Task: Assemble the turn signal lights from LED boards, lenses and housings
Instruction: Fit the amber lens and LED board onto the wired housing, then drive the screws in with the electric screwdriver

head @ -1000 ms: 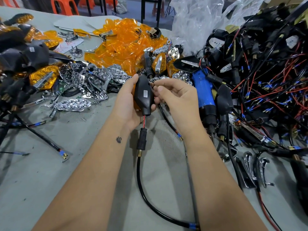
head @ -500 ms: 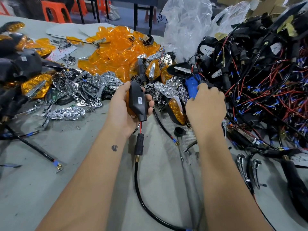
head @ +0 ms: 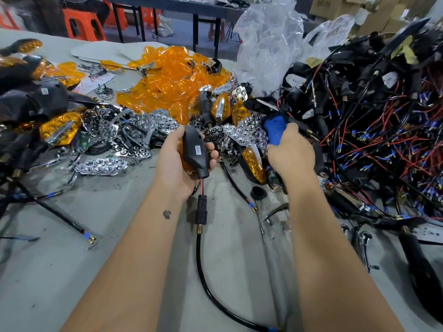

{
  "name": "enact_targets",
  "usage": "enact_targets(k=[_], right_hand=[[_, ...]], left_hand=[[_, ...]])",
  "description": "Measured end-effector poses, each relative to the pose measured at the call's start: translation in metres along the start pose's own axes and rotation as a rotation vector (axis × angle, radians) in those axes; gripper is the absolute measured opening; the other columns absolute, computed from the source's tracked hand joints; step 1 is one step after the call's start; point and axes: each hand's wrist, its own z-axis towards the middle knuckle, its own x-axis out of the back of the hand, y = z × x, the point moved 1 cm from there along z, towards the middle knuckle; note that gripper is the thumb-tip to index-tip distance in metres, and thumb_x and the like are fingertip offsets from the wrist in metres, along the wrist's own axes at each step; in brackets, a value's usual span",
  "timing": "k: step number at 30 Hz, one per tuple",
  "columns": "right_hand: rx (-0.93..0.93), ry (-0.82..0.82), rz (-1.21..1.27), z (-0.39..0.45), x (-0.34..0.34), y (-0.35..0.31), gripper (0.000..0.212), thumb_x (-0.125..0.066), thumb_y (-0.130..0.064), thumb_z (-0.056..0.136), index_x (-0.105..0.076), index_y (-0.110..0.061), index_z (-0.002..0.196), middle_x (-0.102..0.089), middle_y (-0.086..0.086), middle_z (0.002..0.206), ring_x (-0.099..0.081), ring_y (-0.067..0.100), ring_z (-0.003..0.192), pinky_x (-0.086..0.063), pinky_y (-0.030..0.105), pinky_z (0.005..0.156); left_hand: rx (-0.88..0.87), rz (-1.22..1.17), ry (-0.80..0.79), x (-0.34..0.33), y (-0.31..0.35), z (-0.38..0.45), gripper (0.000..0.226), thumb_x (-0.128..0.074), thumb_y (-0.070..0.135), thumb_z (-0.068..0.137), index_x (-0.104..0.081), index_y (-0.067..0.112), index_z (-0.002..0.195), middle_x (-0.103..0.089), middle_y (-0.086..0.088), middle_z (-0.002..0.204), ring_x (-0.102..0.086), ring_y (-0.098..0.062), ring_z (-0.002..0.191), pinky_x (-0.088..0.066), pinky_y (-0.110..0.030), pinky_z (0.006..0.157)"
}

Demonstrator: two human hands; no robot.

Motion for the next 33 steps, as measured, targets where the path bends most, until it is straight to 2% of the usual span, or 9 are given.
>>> enact_targets(k=[3, 7, 11, 14, 17, 20, 21, 25, 33], right_hand=[[-0.182, -0.130, 0.645, 0.008, 0.016, 0.009, 0.035, -0.074, -0.007, 0.084, -0.059, 0.000, 0.115, -0.067, 0.015, 0.101, -0.066, 0.033, 0.084, -0.056, 0.044, 0.073], [-0.397, -0.438, 1.353, -0.004, 0.018, 0.008, 0.032, -0.059, -0.014, 0.089, -0.061, 0.003, 0.116, -0.066, 0.016, 0.090, -0.064, 0.024, 0.063, -0.054, 0.029, 0.055], [-0.313, -0.532, 1.718, -0.014, 0.015, -0.007, 0.049, -0.053, -0.017, 0.086, -0.055, 0.003, 0.131, -0.062, 0.012, 0.094, -0.062, 0.020, 0.068, -0.053, 0.029, 0.061], [-0.243, -0.542, 1.920, -0.015, 0.013, -0.022, 0.043, -0.057, -0.015, 0.076, -0.061, 0.004, 0.115, -0.062, 0.008, 0.085, -0.059, 0.017, 0.065, -0.052, 0.028, 0.060], [-0.179, -0.499, 1.996, -0.010, 0.012, -0.034, 0.030, -0.064, -0.012, 0.077, -0.058, -0.002, 0.105, -0.058, 0.005, 0.077, -0.058, 0.017, 0.062, -0.052, 0.027, 0.058], [-0.054, -0.383, 2.019, -0.012, 0.006, -0.041, 0.006, -0.069, -0.015, 0.081, -0.073, -0.010, 0.083, -0.064, 0.003, 0.077, -0.063, 0.016, 0.072, -0.054, 0.027, 0.066], [-0.020, -0.338, 2.040, -0.013, 0.005, -0.041, 0.009, -0.069, -0.019, 0.083, -0.076, -0.015, 0.077, -0.066, 0.001, 0.078, -0.063, 0.016, 0.076, -0.053, 0.028, 0.070], [-0.013, -0.354, 2.101, -0.014, 0.000, -0.037, 0.015, -0.063, -0.030, 0.090, -0.063, -0.015, 0.095, -0.056, 0.001, 0.080, -0.054, 0.017, 0.074, -0.045, 0.030, 0.071], [-0.073, -0.261, 2.089, -0.026, -0.003, -0.042, 0.005, -0.054, -0.010, 0.098, -0.056, -0.014, 0.100, -0.058, 0.002, 0.071, -0.058, 0.014, 0.060, -0.052, 0.026, 0.060]], left_hand=[[0.003, -0.004, -0.009, -0.001, 0.001, -0.001, 0.043, -0.040, 0.044, 0.101, -0.059, 0.007, 0.090, -0.064, -0.009, 0.070, -0.063, -0.021, 0.057, -0.052, -0.025, 0.048], [0.007, 0.015, -0.005, -0.001, -0.001, 0.001, 0.043, -0.041, 0.044, 0.101, -0.061, 0.007, 0.089, -0.065, -0.011, 0.071, -0.064, -0.022, 0.058, -0.054, -0.027, 0.049], [0.003, 0.036, 0.006, 0.002, 0.000, 0.003, 0.039, -0.045, 0.043, 0.100, -0.060, 0.007, 0.093, -0.066, -0.010, 0.074, -0.064, -0.023, 0.061, -0.054, -0.029, 0.050], [-0.019, 0.021, 0.019, 0.003, 0.002, 0.006, 0.038, -0.047, 0.042, 0.098, -0.060, 0.007, 0.094, -0.065, -0.010, 0.074, -0.063, -0.022, 0.061, -0.053, -0.028, 0.050], [-0.027, 0.004, 0.028, 0.004, 0.002, 0.007, 0.037, -0.047, 0.043, 0.098, -0.060, 0.008, 0.095, -0.064, -0.009, 0.073, -0.063, -0.021, 0.061, -0.053, -0.028, 0.050], [-0.032, 0.007, 0.060, 0.004, 0.003, 0.008, 0.039, -0.047, 0.044, 0.098, -0.060, 0.008, 0.093, -0.064, -0.008, 0.073, -0.062, -0.021, 0.061, -0.053, -0.028, 0.050], [-0.037, 0.001, 0.074, 0.005, 0.003, 0.008, 0.039, -0.047, 0.043, 0.098, -0.060, 0.008, 0.091, -0.064, -0.008, 0.072, -0.062, -0.021, 0.060, -0.053, -0.028, 0.050], [-0.060, -0.016, 0.110, 0.004, 0.004, 0.009, 0.039, -0.046, 0.041, 0.099, -0.060, 0.007, 0.088, -0.063, -0.008, 0.070, -0.061, -0.021, 0.059, -0.052, -0.028, 0.049], [-0.070, 0.077, 0.210, 0.006, 0.002, 0.007, 0.037, -0.051, 0.044, 0.098, -0.060, 0.009, 0.104, -0.068, -0.006, 0.070, -0.065, -0.020, 0.060, -0.053, -0.026, 0.051]])
